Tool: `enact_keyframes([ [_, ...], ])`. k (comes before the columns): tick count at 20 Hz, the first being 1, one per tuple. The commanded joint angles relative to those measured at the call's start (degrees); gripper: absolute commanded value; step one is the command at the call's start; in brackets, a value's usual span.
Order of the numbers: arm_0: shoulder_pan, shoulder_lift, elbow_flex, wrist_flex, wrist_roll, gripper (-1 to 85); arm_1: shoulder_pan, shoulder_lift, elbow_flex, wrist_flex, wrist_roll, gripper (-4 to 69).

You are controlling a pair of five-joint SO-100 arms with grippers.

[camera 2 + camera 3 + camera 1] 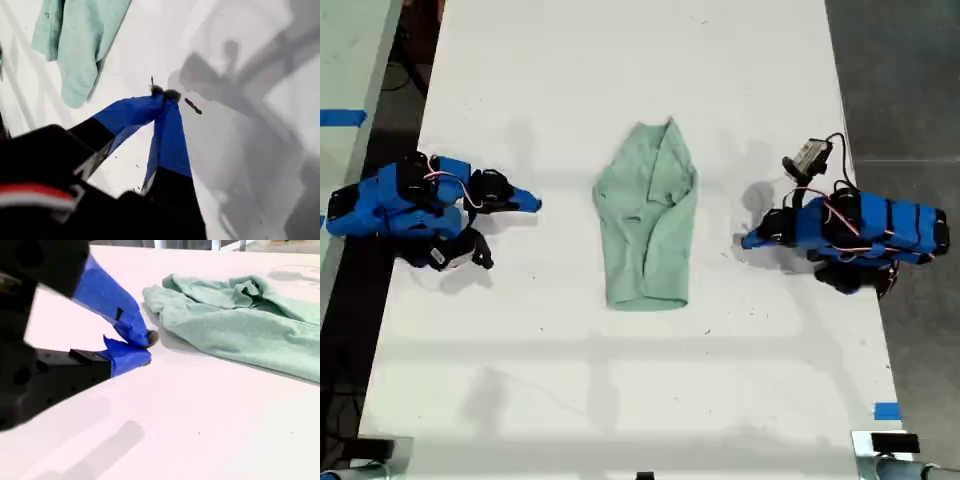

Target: Fold t shirt

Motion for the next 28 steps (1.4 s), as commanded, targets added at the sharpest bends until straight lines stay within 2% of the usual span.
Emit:
enact_keyframes([
  [1,2.11,0.44,-0.88,-0.26,0.26,-0.1,0.53,0.70,-0.18,1.58,0.97,-1.8],
  [4,1.93,0.44,-1.05,0.26,0.18,-0.1,1.67,0.70,-0.44,1.32,-0.79,-1.8],
  [7,2.64,0.44,-1.05,0.18,-0.18,-0.1,1.14,0.70,0.35,0.70,1.93,-1.8],
  [9,5.36,0.44,-1.85,1.67,-3.87,-0.1,-0.35,0.70,-0.18,2.02,7.38,-1.8],
  [11,7.29,-0.88,-5.10,3.08,-8.26,-0.1,-0.44,0.18,-3.60,4.04,7.03,-1.7],
  [13,10.28,-19.95,-16.00,-0.09,-11.16,-0.1,-3.34,-4.57,-10.55,3.34,9.05,-1.7],
  [16,19.07,-57.83,-40.87,-4.13,-14.85,-0.1,-10.63,-30.85,-26.89,-6.86,11.51,-1.7],
  [18,23.12,-78.75,-59.77,-1.93,-15.29,-0.1,-14.50,-54.23,-41.04,-11.95,10.46,-1.7],
  [20,25.22,-95.45,-75.85,0.44,-14.24,-0.1,-17.31,-75.41,-57.22,-12.57,8.26,-1.6],
  [21,25.49,-102.30,-81.83,0.79,-13.01,-0.1,-18.19,-83.85,-64.42,-12.48,7.12,3.2],
  [22,25.75,-108.28,-86.75,0.97,-12.30,1.1,-18.98,-91.23,-71.28,-11.60,6.06,11.2],
  [24,26.19,-119.18,-96.24,1.85,-9.32,33.2,-20.30,-102.92,-83.94,-8.17,4.92,15.2],
  [25,26.46,-124.01,-100.81,2.20,-7.21,35.2,-20.74,-107.40,-88.86,-6.59,4.66,16.1],
  [27,27.51,-132.71,-109.51,3.78,-5.36,34.9,-21.71,-113.47,-95.19,-5.27,3.96,21.5],
  [28,27.60,-135.97,-111.80,3.87,-5.27,33.9,-22.06,-115.05,-96.68,-5.01,3.96,21.8],
])
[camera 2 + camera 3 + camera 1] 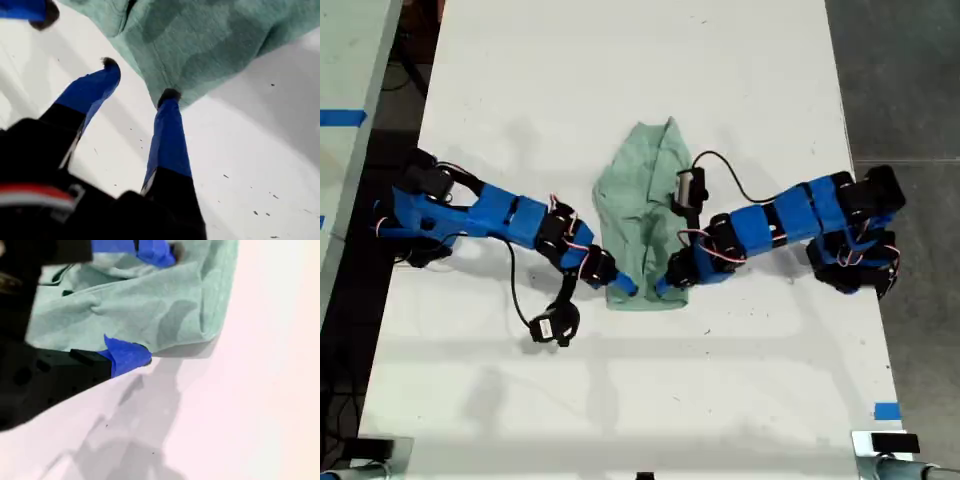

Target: Fold t shirt

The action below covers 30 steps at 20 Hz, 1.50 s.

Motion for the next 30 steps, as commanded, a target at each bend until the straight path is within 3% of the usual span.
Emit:
enact_keyframes([
  [1,1.05,-5.98,-8.96,0.09,0.97,33.6,-1.49,-2.37,-7.21,1.05,-0.79,21.7],
  [3,0.35,-8.88,-9.40,-1.14,0.70,32.1,-1.76,-2.37,-7.21,1.05,-0.70,21.0],
  [4,0.18,-9.84,-9.67,-1.67,0.53,24.3,-1.76,-2.20,-7.29,1.32,-0.79,20.8],
  [5,0.00,-10.46,-9.76,-1.85,-0.70,0.3,-1.76,-2.02,-7.91,2.20,-0.79,20.5],
  [10,0.09,-11.51,-10.28,-2.11,-0.88,0.0,-1.23,-0.97,-8.00,7.65,1.14,20.3],
  [17,0.97,-12.92,-12.30,-3.34,-0.53,0.0,1.41,-9.84,-9.32,5.45,1.85,20.2],
  [18,1.23,-13.18,-12.39,-3.52,-0.70,0.0,2.11,-10.99,-9.84,5.36,1.85,18.6],
  [19,1.58,-13.45,-12.39,-3.69,-0.79,0.0,2.46,-11.78,-9.93,5.45,2.72,-1.9],
  [23,3.25,-13.62,-13.01,-3.69,-0.88,0.0,-0.79,-17.58,-17.31,9.05,5.71,-1.7],
  [27,9.40,-13.27,-16.79,-2.99,-3.69,0.0,-10.20,-22.15,-31.20,13.80,9.76,-1.7],
  [30,11.25,-8.53,-17.05,-2.55,-4.48,0.0,-12.57,-20.74,-37.88,16.00,8.44,-1.7],
])
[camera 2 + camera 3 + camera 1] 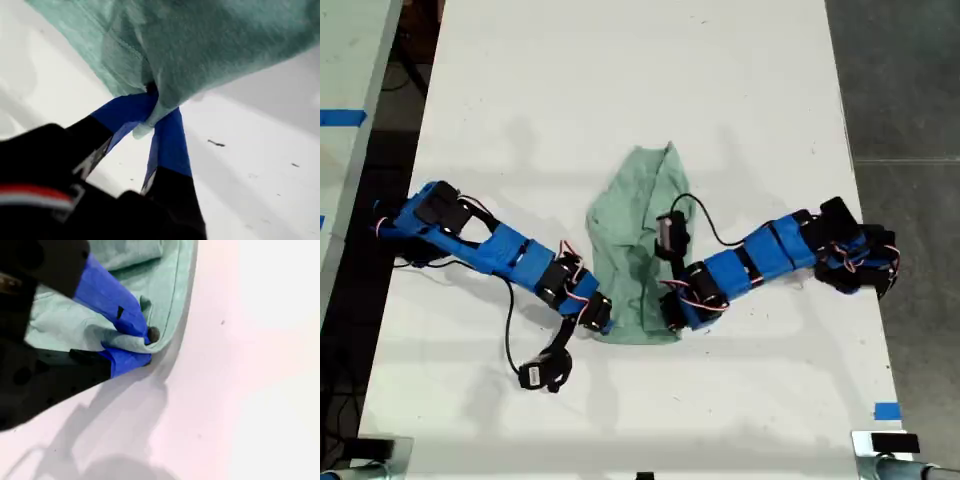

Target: Fold t shirt

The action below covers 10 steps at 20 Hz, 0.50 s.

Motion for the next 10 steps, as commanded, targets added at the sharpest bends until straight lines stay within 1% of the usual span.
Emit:
enact_keyframes([
  [1,0.35,8.09,-2.99,1.58,-0.88,0.0,-0.70,4.66,-6.59,1.49,-1.85,-1.7],
  [3,-2.11,13.10,-2.99,5.27,0.09,-0.1,1.93,10.20,-6.42,1.05,-5.98,-1.7],
  [5,-6.59,17.58,-2.90,9.93,0.97,-0.1,5.98,16.26,-4.31,1.67,-7.65,-1.7],
  [7,-12.30,21.97,-2.90,13.18,2.29,-0.1,11.51,20.83,-1.93,4.22,-7.73,-1.8],
  [10,-22.94,26.02,-2.90,16.17,5.54,-0.1,20.65,23.91,-0.26,6.59,-10.46,-1.8],
])
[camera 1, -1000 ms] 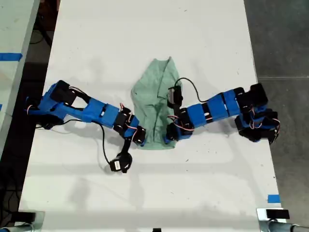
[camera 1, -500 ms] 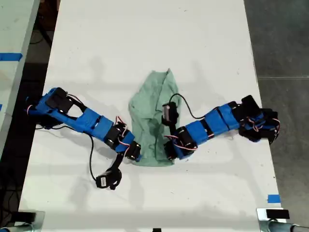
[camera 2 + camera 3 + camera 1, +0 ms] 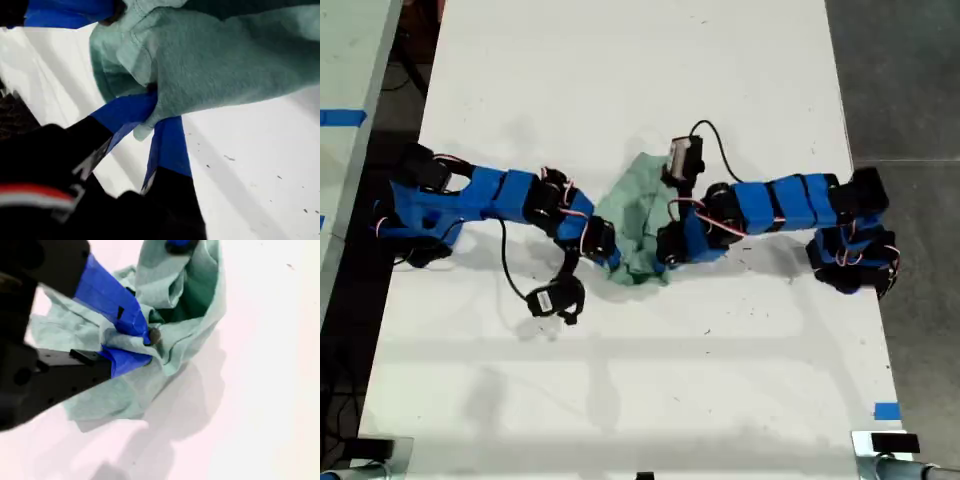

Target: Fold t shirt

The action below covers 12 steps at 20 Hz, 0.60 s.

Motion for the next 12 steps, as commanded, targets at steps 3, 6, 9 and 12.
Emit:
enact_keyframes([
  [3,-17.40,5.19,-2.81,0.70,4.48,-0.1,15.21,6.68,1.05,3.60,-6.33,-1.9],
  [6,-23.47,0.97,-2.90,-4.57,6.94,-0.1,23.99,6.06,3.52,3.34,-11.16,-1.9],
  [9,-26.98,-3.43,-2.99,-8.26,8.96,0.2,30.23,5.54,8.26,1.14,-15.03,-1.9],
  [12,-28.83,-5.27,-3.43,-10.11,13.10,26.7,33.05,5.36,8.96,0.97,-16.70,19.4],
])
